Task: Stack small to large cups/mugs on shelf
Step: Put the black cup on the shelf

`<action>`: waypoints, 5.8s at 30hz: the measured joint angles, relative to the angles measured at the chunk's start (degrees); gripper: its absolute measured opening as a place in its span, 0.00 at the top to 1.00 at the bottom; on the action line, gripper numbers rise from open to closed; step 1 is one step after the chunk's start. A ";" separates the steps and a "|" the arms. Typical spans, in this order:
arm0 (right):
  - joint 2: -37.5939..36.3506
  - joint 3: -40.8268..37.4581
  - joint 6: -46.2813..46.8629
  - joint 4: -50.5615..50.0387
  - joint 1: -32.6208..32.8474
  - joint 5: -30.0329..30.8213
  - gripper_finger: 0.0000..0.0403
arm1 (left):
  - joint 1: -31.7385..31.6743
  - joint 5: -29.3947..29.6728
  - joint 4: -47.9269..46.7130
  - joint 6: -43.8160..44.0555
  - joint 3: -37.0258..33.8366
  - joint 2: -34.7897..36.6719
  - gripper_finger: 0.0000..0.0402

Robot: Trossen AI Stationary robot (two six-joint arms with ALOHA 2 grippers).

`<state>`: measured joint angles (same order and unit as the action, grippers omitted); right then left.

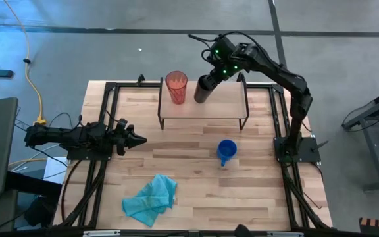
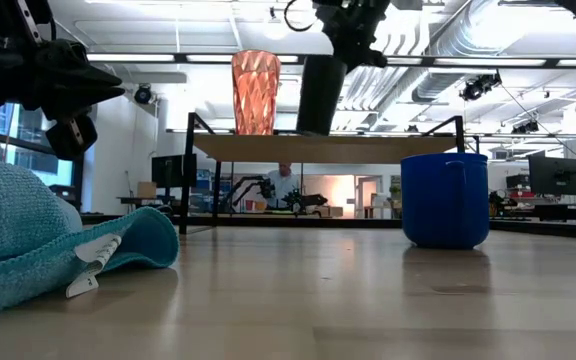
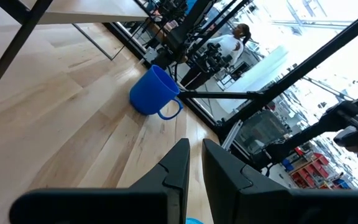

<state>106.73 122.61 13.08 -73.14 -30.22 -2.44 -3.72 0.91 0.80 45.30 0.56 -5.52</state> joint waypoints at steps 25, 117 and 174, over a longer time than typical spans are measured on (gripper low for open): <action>2.43 0.02 0.46 -1.59 0.57 -0.48 1.00 | -0.01 -0.46 0.00 0.02 0.00 0.00 0.92; 4.11 3.98 -0.50 -5.73 -0.87 -0.65 1.00 | 0.00 -0.45 -0.02 -0.46 0.00 0.02 0.92; 4.20 4.00 -3.15 -4.41 -0.85 -3.42 0.83 | -0.01 -0.46 -0.02 -1.02 0.00 0.02 0.92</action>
<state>110.93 126.61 9.94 -77.54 -31.07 -5.86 -3.73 0.45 0.78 44.28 0.56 -5.50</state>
